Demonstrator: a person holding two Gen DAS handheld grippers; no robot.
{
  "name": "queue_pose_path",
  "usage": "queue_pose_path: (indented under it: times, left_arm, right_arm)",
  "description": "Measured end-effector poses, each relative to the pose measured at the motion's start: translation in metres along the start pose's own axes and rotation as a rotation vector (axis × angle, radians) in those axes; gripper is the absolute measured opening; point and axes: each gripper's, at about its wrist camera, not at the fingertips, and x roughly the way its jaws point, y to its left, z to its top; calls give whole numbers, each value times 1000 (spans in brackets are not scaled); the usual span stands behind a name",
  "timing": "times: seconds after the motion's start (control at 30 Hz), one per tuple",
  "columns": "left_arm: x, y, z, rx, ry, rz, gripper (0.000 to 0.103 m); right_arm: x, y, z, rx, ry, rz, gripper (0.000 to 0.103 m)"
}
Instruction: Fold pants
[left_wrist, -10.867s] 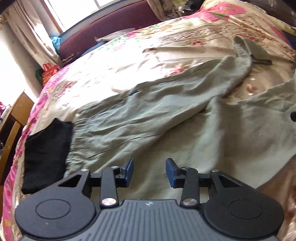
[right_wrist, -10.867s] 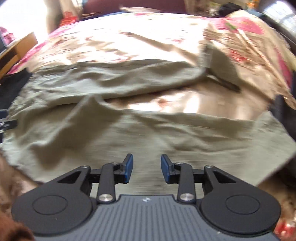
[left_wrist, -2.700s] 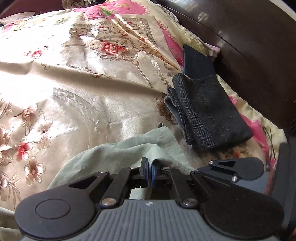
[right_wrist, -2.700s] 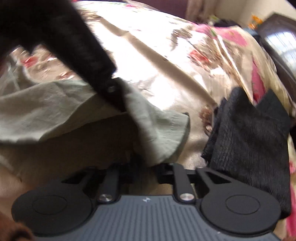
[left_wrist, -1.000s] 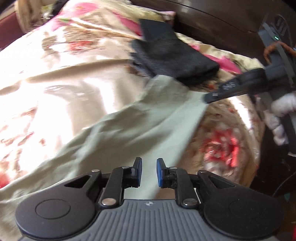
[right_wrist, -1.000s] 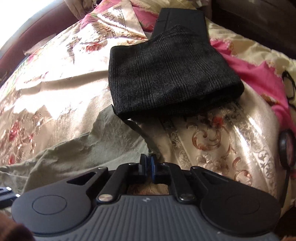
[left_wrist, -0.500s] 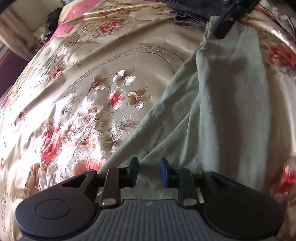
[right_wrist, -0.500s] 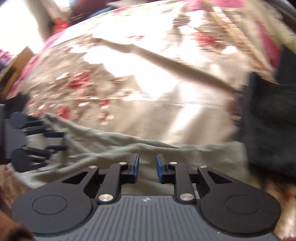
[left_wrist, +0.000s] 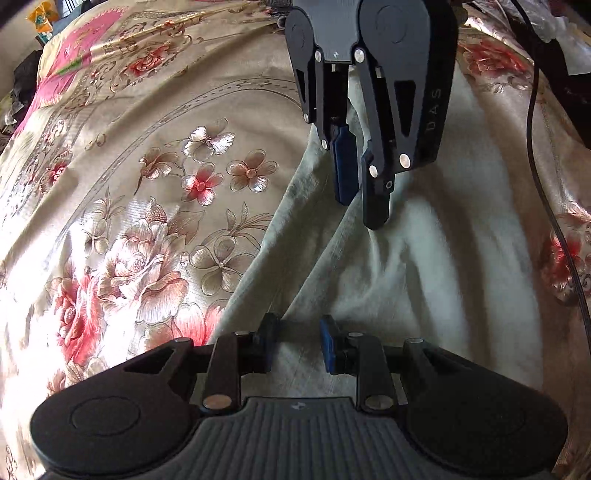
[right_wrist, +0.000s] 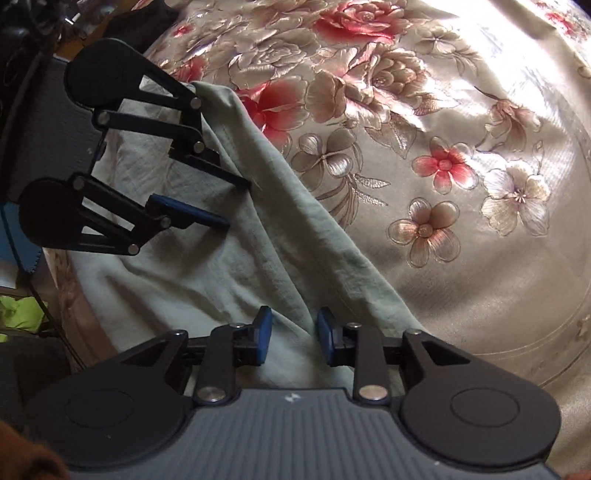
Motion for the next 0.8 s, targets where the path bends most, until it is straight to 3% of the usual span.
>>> queue_pose_path:
  times: [0.1,0.13,0.17,0.23,0.3,0.47,0.57,0.63,0.7,0.8]
  left_arm:
    - [3,2,0,22,7,-39,40]
    - [4,0,1,41,8,-47,40]
    - [5,-3,1,64,11,-48,40]
    - [5,-7,2,91,12,-35,39]
    - [4,-8,2,97,16,-26,24]
    - [-11,12,-2,1,-8,63,22]
    - [-8,24,-7,-74,13,130,22]
    - [-2,24,-10,-81,38,178,22]
    - [-6,21,-13,-106,33,197,23]
    - [-21,16,-17,-193,1,205,27]
  right_arm:
    - [7,-9,11,15,44,58,29]
    - [9,-8,14,7,51,49,22]
    - [10,-6,15,-2,59,32,4]
    - [10,-2,18,-14,65,0,2]
    - [1,3,23,-17,28,-30,2]
    - [-41,6,44,0,-154,-43,1]
    - [-38,0,51,-8,-209,-111,4]
    - [-32,-6,48,18,-200,-174,8]
    - [-38,-10,36,75,-189,-200,10]
    - [-76,-23,-22,262,-323,-222,21]
